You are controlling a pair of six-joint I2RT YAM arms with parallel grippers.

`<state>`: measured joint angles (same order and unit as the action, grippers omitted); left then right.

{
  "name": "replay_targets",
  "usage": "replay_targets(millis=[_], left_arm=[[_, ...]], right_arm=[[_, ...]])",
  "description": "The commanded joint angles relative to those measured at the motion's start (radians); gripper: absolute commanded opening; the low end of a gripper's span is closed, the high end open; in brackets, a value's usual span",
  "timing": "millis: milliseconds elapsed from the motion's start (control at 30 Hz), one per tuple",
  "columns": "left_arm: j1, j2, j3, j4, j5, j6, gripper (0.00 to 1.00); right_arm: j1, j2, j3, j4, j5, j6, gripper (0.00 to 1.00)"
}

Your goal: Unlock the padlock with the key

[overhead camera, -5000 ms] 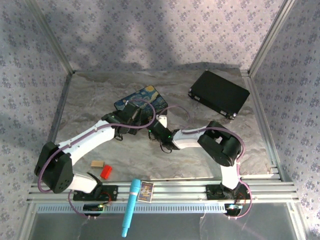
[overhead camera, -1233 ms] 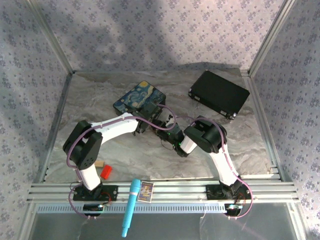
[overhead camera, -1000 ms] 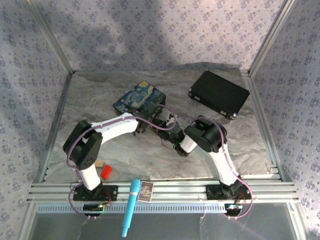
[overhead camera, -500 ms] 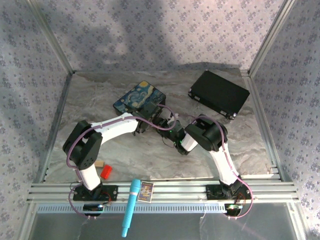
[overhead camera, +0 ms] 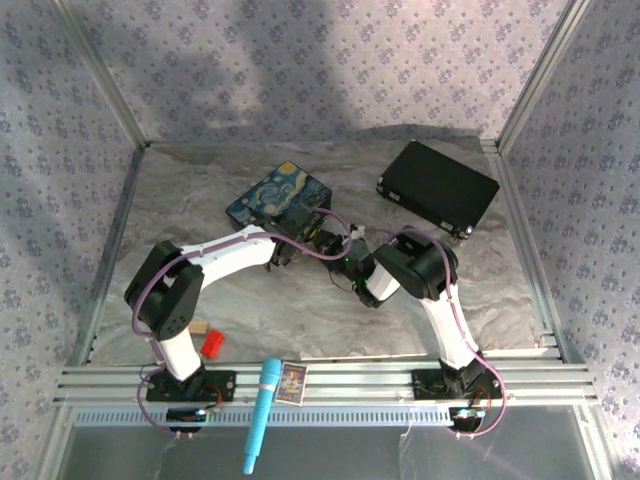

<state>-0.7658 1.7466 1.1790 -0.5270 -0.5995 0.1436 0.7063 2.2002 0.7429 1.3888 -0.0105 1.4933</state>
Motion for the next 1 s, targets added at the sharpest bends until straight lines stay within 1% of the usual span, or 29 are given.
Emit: replay_targets(millis=[0,100,133,233,367,400,500,567,633,667,733,800,867,967], left_arm=[[0.003,-0.002,-0.025,-0.107,0.054,-0.036,0.44],[0.003,-0.002,-0.012,-0.109,0.007,-0.057,0.45],[0.003,-0.005,-0.008,-0.108,-0.011,-0.062,0.45],[0.005,-0.017,0.001,-0.098,-0.026,-0.076,0.46],[0.004,-0.030,0.014,-0.097,-0.048,-0.113,0.51],[0.004,-0.030,0.017,-0.100,-0.059,-0.121,0.54],[0.004,-0.038,0.018,-0.112,-0.091,-0.165,0.68],[0.005,-0.053,0.010,-0.112,-0.108,-0.198,0.79],[0.010,-0.067,0.005,-0.111,-0.116,-0.228,0.85],[0.014,-0.075,0.002,-0.110,-0.118,-0.242,0.88],[0.021,-0.085,-0.005,-0.101,-0.117,-0.260,0.91],[0.026,-0.084,-0.008,-0.099,-0.109,-0.271,0.93],[0.031,-0.079,-0.015,-0.095,-0.109,-0.277,0.93],[0.038,-0.070,-0.025,-0.091,-0.112,-0.289,0.94]], right_arm=[[-0.005,-0.017,-0.079,-0.157,-0.014,0.031,0.00],[-0.029,-0.092,-0.111,-0.345,-0.071,0.007,0.00],[-0.038,-0.121,-0.110,-0.433,-0.096,-0.008,0.00],[-0.061,-0.187,-0.088,-0.673,-0.155,-0.098,0.00],[-0.086,-0.244,-0.051,-0.948,-0.222,-0.219,0.00],[-0.096,-0.251,-0.040,-1.011,-0.240,-0.249,0.00],[-0.121,-0.278,0.001,-1.203,-0.282,-0.359,0.00],[-0.130,-0.303,0.036,-1.347,-0.264,-0.447,0.00],[-0.133,-0.324,0.080,-1.480,-0.240,-0.529,0.00],[-0.133,-0.331,0.099,-1.536,-0.228,-0.563,0.03],[-0.139,-0.345,0.115,-1.598,-0.218,-0.602,0.08],[-0.147,-0.358,0.112,-1.619,-0.219,-0.616,0.19],[-0.158,-0.370,0.098,-1.628,-0.214,-0.625,0.22],[-0.171,-0.382,0.084,-1.639,-0.205,-0.639,0.24]])
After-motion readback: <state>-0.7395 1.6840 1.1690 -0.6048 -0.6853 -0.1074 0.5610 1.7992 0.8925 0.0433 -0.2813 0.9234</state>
